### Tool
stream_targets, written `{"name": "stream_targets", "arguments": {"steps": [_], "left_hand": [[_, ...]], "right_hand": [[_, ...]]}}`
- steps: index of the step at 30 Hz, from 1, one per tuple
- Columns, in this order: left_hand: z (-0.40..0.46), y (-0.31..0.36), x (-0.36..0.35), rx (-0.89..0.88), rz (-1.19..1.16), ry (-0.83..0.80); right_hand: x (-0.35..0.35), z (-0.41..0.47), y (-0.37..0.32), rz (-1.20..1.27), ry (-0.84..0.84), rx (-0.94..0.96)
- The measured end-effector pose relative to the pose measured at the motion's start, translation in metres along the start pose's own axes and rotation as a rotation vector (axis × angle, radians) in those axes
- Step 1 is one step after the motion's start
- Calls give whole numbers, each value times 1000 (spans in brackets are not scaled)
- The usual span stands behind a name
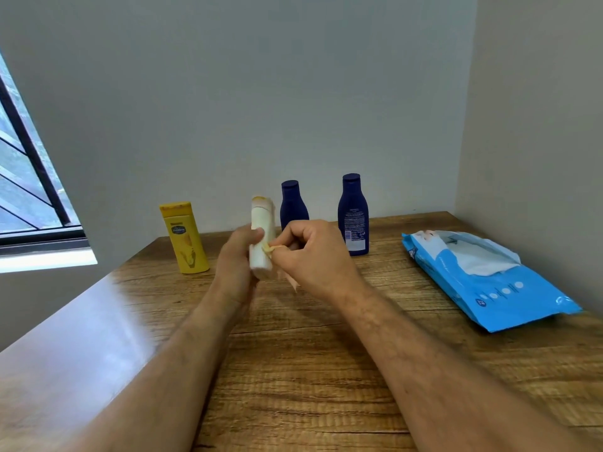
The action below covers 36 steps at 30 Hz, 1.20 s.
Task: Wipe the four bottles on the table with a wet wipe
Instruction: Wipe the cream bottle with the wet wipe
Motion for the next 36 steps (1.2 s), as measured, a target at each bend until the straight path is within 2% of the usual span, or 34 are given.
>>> {"name": "stream_targets", "arguments": {"steps": [2,4,10,22,36], "left_hand": [[7,2,9,-198,421,130],[12,0,17,-337,694,208],[30,-16,36,-225,922,381],[59,-22,35,-124,1037,548],[60,-27,35,-12,1063,583]], "right_hand": [[1,2,3,-13,36,-5],[3,5,7,-30,58,-17],[5,7,16,-158,86,-20],[6,10,20,-262,74,9],[6,10,22,-282,62,17]]}}
Point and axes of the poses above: each hand's wrist, its own z-axis towards the middle knuckle, its own x-axis out of the back of the hand, y = z × x, the point moved 3 cm from there along z, towards the middle knuckle, and after that the axes turned 2 degrees about y, right-handed, at the moved point
